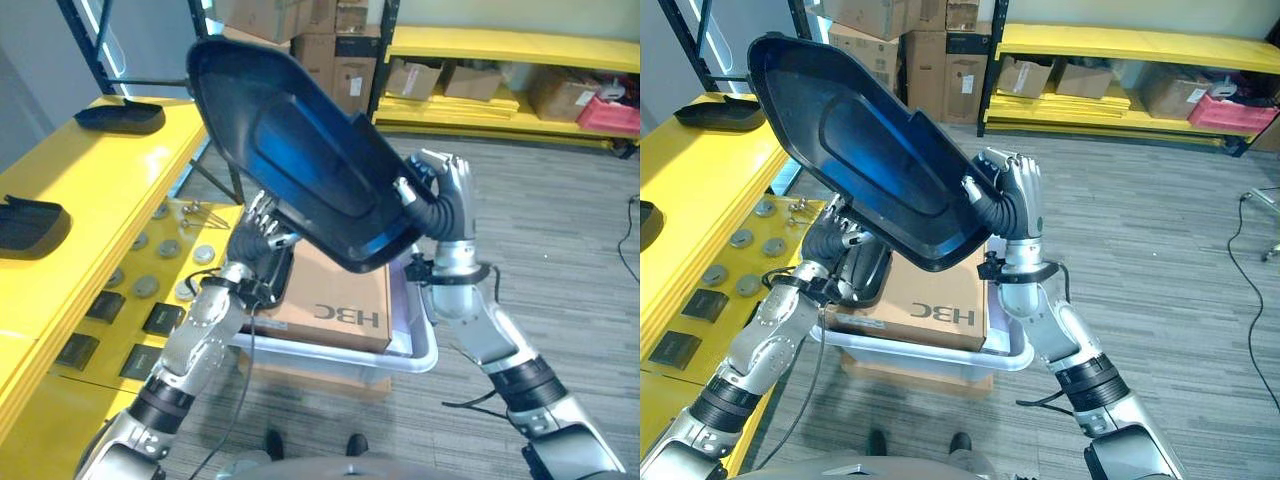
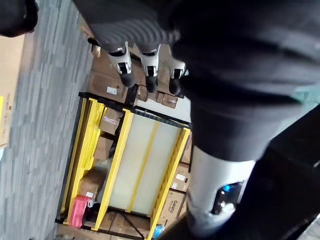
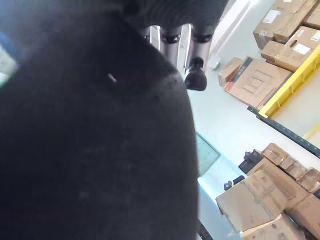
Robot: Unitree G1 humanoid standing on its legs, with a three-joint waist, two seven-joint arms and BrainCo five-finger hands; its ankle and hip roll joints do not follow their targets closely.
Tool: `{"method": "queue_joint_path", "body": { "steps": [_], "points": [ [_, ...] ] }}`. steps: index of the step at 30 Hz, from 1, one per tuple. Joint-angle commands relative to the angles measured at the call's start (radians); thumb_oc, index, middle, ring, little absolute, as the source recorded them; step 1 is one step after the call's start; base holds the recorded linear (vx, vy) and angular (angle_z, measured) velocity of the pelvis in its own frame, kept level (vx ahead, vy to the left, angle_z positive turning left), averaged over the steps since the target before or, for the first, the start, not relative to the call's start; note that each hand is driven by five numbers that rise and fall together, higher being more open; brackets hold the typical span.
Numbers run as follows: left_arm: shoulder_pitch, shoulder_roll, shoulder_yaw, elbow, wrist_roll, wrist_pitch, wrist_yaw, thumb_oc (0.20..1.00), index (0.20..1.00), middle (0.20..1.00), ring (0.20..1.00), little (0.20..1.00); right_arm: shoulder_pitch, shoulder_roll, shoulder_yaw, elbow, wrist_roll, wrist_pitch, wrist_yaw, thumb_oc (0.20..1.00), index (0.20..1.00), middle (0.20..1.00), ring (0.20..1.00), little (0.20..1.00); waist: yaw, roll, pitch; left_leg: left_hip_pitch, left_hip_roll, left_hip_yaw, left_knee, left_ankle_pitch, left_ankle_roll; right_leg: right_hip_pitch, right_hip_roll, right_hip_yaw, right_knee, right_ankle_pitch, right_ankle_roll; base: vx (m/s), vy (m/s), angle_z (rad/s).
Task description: Move parts from the plastic box to the shelf.
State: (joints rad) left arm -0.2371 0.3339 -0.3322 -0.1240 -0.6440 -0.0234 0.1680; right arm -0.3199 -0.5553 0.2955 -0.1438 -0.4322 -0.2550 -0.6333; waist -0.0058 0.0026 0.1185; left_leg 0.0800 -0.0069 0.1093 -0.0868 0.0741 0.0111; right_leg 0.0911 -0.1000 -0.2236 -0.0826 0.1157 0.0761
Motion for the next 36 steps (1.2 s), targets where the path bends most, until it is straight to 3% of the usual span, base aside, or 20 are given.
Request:
{"method": "queue_joint_path", "body": {
  "steps": [1, 6, 9, 10, 13, 15, 24, 36],
  "points": [
    [-0.124, -0.025, -0.027, -0.029, -0.012, -0.065, -0.046, 1.000, 1.000, 1.000, 1.000, 1.000, -0.036, 0.036, 0.077, -0.099, 0.012, -0.099, 0.027, 0.200, 0.200, 0.200, 0.200, 0.200, 0.012, -0.031, -0.039, 0.040, 0.027, 0.005, 0.000, -0.099, -0.010, 0.052, -0.040, 0.008, -0.005, -0.061, 0.059, 0.00, 0.000, 0.00],
    [-0.131, -0.049, -0.079, -0.039, -0.122, -0.032, -0.133, 1.000, 1.000, 1.000, 1.000, 1.000, -0.052, 0.068, 0.114, -0.092, -0.007, -0.099, 0.004, 0.200, 0.200, 0.200, 0.200, 0.200, 0.006, -0.024, -0.038, 0.043, 0.027, 0.011, 0.000, -0.101, -0.010, 0.052, -0.042, 0.012, -0.005, -0.061, 0.060, 0.00, 0.000, 0.00],
    [-0.139, -0.045, -0.090, -0.035, -0.094, -0.063, -0.171, 1.000, 1.000, 1.000, 1.000, 1.000, -0.061, 0.073, 0.120, -0.103, -0.030, -0.104, -0.017, 0.200, 0.200, 0.200, 0.200, 0.200, 0.003, -0.022, -0.039, 0.042, 0.026, 0.014, 0.000, -0.102, -0.010, 0.050, -0.043, 0.015, -0.005, -0.060, 0.061, 0.00, 0.000, 0.00],
    [-0.159, -0.038, -0.095, -0.043, -0.017, -0.088, -0.200, 1.000, 1.000, 1.000, 1.000, 1.000, -0.063, 0.075, 0.125, -0.114, -0.077, -0.097, -0.061, 0.200, 0.200, 0.200, 0.200, 0.200, 0.000, -0.018, -0.040, 0.042, 0.026, 0.016, 0.000, -0.102, -0.009, 0.049, -0.042, 0.017, -0.005, -0.061, 0.061, 0.00, 0.000, 0.00],
    [-0.235, -0.029, -0.116, -0.061, 0.044, -0.088, -0.193, 1.000, 1.000, 1.000, 1.000, 1.000, -0.110, 0.072, 0.112, -0.097, -0.123, -0.064, -0.180, 0.200, 0.200, 0.200, 0.200, 0.200, -0.006, -0.011, -0.044, 0.045, 0.025, 0.016, 0.000, -0.101, -0.011, 0.052, -0.043, 0.021, -0.005, -0.060, 0.064, 0.00, 0.025, -0.02],
    [-0.266, -0.029, -0.121, -0.058, 0.048, -0.080, -0.179, 1.000, 1.000, 1.000, 1.000, 1.000, -0.137, 0.069, 0.106, -0.085, -0.137, -0.041, -0.206, 0.200, 0.200, 0.200, 0.200, 0.200, -0.009, -0.009, -0.047, 0.045, 0.025, 0.016, 0.000, -0.100, -0.011, 0.053, -0.043, 0.021, -0.005, -0.060, 0.065, 0.00, 0.000, 0.00],
    [-0.339, -0.018, -0.094, -0.037, 0.011, -0.032, -0.167, 1.000, 1.000, 1.000, 1.000, 1.000, -0.182, 0.028, 0.071, -0.044, -0.136, 0.010, -0.251, 0.200, 0.200, 0.200, 0.200, 0.200, -0.018, -0.004, -0.060, 0.046, 0.024, 0.016, 0.000, -0.099, -0.011, 0.052, -0.044, 0.027, -0.005, -0.062, 0.067, 0.00, 0.000, 0.00],
    [-0.268, -0.010, -0.080, 0.006, 0.118, 0.039, -0.125, 1.000, 1.000, 1.000, 1.000, 1.000, -0.162, -0.022, -0.026, 0.011, -0.083, 0.088, -0.318, 0.200, 0.200, 0.200, 0.200, 0.200, -0.014, -0.006, -0.055, 0.049, 0.024, 0.015, 0.000, -0.101, -0.009, 0.056, -0.041, 0.025, -0.005, -0.065, 0.061, 0.00, 0.000, 0.00]
  ]
}}
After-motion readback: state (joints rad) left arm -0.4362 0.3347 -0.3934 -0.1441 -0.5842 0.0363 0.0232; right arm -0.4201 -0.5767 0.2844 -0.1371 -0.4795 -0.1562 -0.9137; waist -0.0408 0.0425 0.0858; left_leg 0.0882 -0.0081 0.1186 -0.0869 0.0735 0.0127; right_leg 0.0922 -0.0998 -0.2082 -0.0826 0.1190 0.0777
